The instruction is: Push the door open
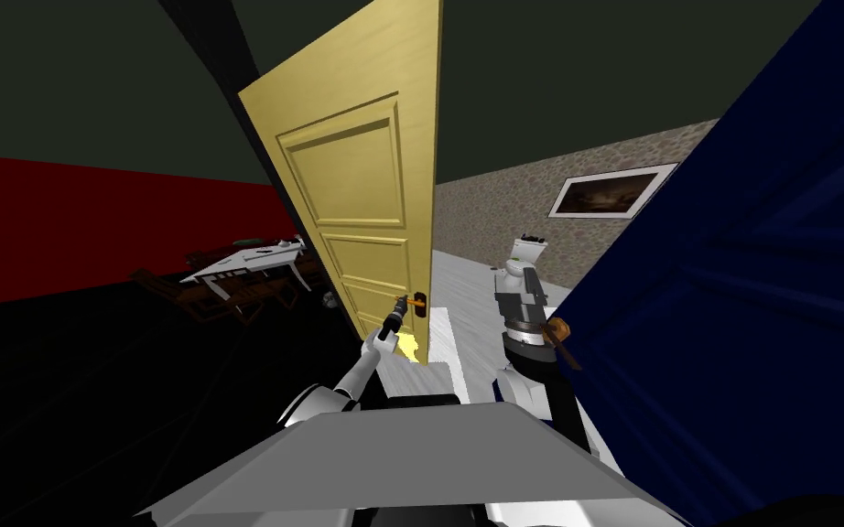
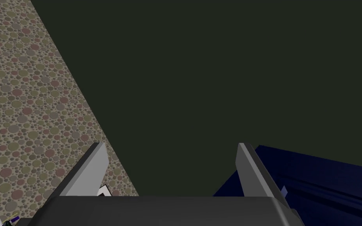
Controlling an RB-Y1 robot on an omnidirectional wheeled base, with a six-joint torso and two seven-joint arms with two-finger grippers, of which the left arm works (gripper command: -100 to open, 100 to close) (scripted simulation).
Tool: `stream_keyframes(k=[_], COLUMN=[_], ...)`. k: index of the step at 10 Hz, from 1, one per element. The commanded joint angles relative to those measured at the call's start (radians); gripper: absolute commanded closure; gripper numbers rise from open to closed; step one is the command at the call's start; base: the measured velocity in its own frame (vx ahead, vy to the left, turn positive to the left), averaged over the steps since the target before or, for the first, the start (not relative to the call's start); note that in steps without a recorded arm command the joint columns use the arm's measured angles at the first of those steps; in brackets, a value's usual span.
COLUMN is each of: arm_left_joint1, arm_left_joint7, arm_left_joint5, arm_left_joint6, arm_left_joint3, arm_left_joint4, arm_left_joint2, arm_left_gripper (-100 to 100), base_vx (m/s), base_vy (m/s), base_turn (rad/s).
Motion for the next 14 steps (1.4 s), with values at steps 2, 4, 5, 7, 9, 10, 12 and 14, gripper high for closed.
stream_keyframes(k=[2,4,5,7,9,10,12,14], arm_left_joint1=[-0.001,0.002,0.002,0.004,0.006,0.008,0.008,0.011], arm_left_joint7=[-0.005,-0.012,-0.012,-0.015,-0.018,-0.02,-0.02,-0.024], arm_left_joint5=[0.003,0.012,0.012,0.016,0.02,0.022,0.022,0.028], arm_left_joint6=[0.001,0.004,0.004,0.005,0.006,0.007,0.007,0.009], arm_left_joint3=[0.013,0.008,0.008,0.003,-0.001,-0.004,-0.004,-0.011], arm_left_joint4=[0.002,-0.005,-0.005,-0.009,-0.012,-0.015,-0.015,-0.019], arm_left_joint2=[-0.002,0.024,0.024,0.034,0.041,0.045,0.045,0.053], arm_left_gripper=[100,100,100,100,100,100,100,100], base_vx=[0.06,0.179,0.157,0.087,0.129,0.192,0.091,0.109], base_vy=[-0.123,-0.042,-0.04,-0.022,-0.036,-0.071,-0.028,-0.007], base_turn=[0.071,0.167,0.054,0.043,0.101,0.152,0.039,0.164])
